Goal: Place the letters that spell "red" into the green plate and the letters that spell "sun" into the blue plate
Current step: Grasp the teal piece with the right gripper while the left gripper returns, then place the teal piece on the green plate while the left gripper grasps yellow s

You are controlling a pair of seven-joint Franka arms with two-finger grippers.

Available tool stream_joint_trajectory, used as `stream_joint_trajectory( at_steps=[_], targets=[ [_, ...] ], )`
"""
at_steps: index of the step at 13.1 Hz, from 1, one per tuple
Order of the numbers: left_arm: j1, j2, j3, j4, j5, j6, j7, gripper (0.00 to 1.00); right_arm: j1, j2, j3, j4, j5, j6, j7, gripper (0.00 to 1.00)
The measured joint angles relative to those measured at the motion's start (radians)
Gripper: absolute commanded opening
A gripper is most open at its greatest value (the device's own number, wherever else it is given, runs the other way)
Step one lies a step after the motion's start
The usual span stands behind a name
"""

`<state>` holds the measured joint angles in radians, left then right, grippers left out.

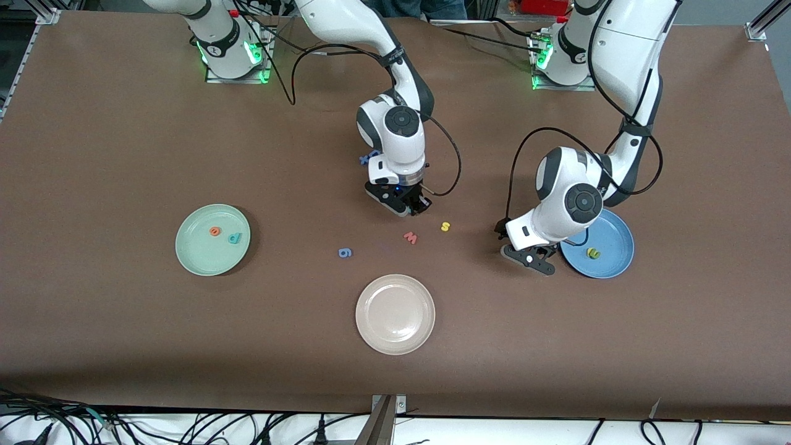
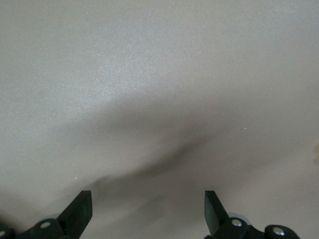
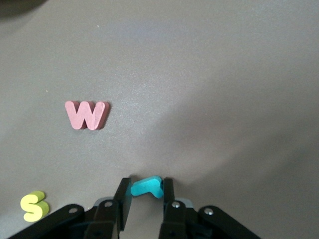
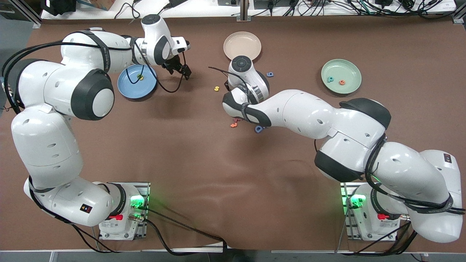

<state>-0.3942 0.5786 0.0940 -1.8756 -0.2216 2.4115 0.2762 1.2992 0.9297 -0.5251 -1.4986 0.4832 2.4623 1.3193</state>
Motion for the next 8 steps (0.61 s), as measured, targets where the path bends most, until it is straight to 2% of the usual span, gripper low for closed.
stream_joint_trajectory(
  at_steps=[5, 8],
  targets=[
    [0.0, 0.0, 0.0, 0.0, 0.0, 0.0, 0.0, 0.99, 0.0, 0.0, -0.029, 0.006, -0.009, -0.019, -0.023, 0.24],
    [0.0, 0.0, 0.0, 0.0, 0.0, 0.0, 0.0, 0.99, 0.001, -0.01, -0.085, 0.019, -0.01, -0.13, -0.121, 0.24]
  ],
)
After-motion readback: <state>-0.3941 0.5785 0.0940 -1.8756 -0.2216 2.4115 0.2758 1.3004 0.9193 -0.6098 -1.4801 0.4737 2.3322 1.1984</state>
